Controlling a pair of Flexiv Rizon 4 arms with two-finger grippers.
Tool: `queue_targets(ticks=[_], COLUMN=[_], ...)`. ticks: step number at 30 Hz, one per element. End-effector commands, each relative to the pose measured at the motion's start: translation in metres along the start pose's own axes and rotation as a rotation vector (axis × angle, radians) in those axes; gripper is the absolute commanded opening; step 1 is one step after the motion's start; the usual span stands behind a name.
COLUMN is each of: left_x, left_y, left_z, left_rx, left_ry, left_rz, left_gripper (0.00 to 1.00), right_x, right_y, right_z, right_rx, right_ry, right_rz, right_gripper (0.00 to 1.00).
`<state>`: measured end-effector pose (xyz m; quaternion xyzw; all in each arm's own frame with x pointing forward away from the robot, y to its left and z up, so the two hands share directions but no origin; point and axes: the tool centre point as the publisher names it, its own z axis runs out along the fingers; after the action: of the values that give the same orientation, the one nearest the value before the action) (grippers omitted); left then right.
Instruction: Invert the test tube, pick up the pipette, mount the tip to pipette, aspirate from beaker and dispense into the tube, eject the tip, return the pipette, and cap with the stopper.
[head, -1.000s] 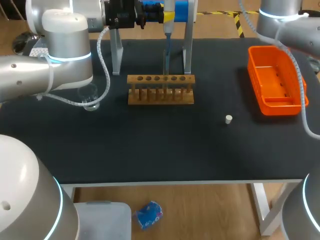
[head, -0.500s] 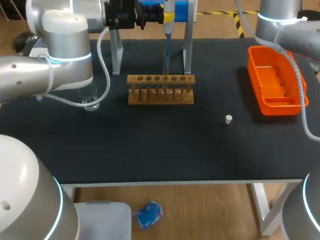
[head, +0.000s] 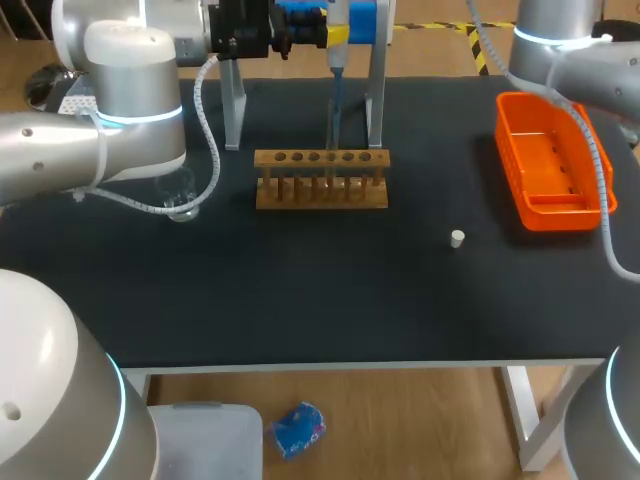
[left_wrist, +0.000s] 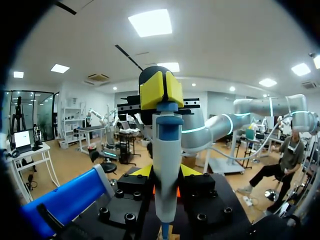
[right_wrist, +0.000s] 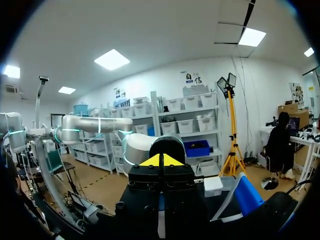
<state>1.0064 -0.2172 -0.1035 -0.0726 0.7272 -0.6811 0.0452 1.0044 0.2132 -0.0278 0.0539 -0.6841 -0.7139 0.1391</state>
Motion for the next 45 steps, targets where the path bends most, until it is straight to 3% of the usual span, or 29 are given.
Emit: queue_targets(ticks=[1, 26, 27, 28, 35, 45], left_x=[-0.001, -0.001, -0.001, -0.001, -0.001, -0.001], left_y=[-0.005, -0.005, -0.005, -0.005, -0.005, -0.005], left_z=[0.001, 0.001, 0.001, 0.001, 0.001, 0.001], left_rx=[0.000, 0.000, 0.000, 0.000, 0.000, 0.000], left_ry=[-0.002, -0.002, -0.002, -0.002, -0.002, -0.002], left_rz=[0.000, 0.000, 0.000, 0.000, 0.000, 0.000], left_gripper=[0.00, 0.00, 0.00, 0.00, 0.00, 0.00], right_x=[-0.001, 0.004, 0.005, 0.007, 0.024, 0.044], right_y=[0.001, 0.044, 0.046, 0.049, 0.060, 0.050], right_z=[0.000, -0.002, -0.004, -0.006, -0.022, -0.047], right_rx=[0.009, 0.035, 0.045, 0.054, 0.137, 0.268], right_ry=[0.005, -0.002, 0.002, 0.002, 0.022, 0.006], right_rz=[-0.007, -0.092, -0.082, -0.078, -0.046, -0.019], right_gripper=[0.00, 0.00, 0.31, 0.98, 1.00, 1.00])
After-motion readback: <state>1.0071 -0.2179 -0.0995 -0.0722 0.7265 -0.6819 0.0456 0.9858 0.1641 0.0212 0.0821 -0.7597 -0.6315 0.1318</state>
